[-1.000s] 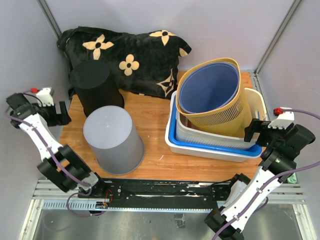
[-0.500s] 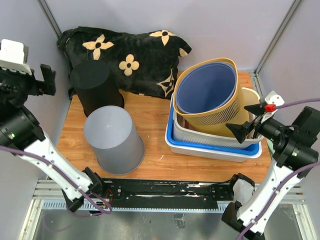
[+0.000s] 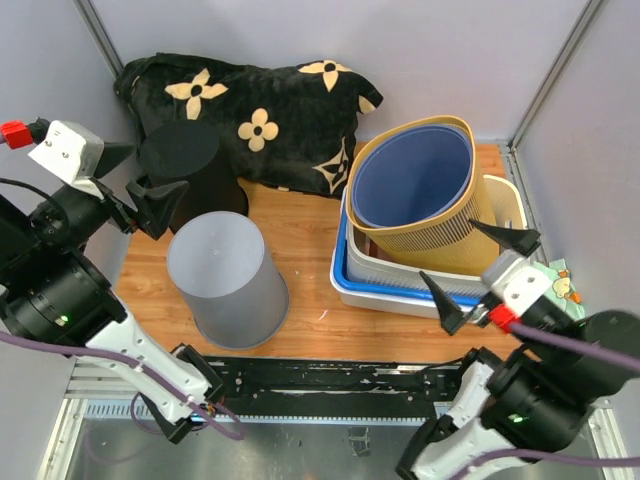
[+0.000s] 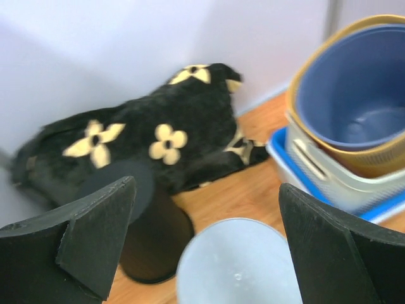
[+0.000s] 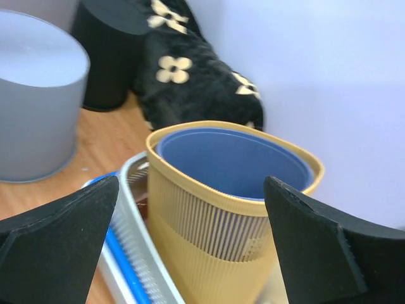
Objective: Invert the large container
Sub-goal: Turn the container upside down at the center of the board, then move the container to the corner of the board, then move the container to the center of the board.
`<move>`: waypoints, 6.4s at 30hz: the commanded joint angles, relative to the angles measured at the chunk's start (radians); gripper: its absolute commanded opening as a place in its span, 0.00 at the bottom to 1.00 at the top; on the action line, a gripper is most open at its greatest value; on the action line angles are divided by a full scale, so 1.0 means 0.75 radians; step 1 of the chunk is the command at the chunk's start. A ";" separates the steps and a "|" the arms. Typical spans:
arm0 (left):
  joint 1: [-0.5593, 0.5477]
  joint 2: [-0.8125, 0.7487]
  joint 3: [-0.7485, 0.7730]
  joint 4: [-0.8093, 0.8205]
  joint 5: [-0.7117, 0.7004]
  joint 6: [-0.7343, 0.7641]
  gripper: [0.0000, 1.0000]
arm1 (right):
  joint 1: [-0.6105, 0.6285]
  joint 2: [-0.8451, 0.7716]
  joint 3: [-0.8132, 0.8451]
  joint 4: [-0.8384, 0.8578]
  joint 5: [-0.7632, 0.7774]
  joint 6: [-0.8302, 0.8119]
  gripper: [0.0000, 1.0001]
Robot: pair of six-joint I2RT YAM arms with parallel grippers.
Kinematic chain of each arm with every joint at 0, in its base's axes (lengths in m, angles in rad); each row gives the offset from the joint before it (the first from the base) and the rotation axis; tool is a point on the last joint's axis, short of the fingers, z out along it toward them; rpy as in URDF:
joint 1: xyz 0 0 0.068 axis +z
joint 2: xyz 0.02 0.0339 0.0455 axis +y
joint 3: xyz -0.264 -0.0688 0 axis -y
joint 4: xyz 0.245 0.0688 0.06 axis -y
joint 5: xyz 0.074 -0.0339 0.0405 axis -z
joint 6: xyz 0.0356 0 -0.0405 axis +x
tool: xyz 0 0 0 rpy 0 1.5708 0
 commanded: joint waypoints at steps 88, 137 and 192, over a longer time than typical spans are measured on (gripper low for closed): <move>0.085 -0.212 -1.081 0.389 -1.620 0.079 0.94 | 2.454 1.391 -0.340 0.616 1.581 -0.216 0.91; -0.857 0.344 -0.580 0.029 -1.231 -0.086 0.89 | 1.849 0.601 -0.331 -0.517 1.273 -0.836 0.93; -1.430 0.342 -1.077 -0.077 -0.931 0.920 0.82 | 1.069 0.470 -0.410 -0.488 0.853 -0.664 0.95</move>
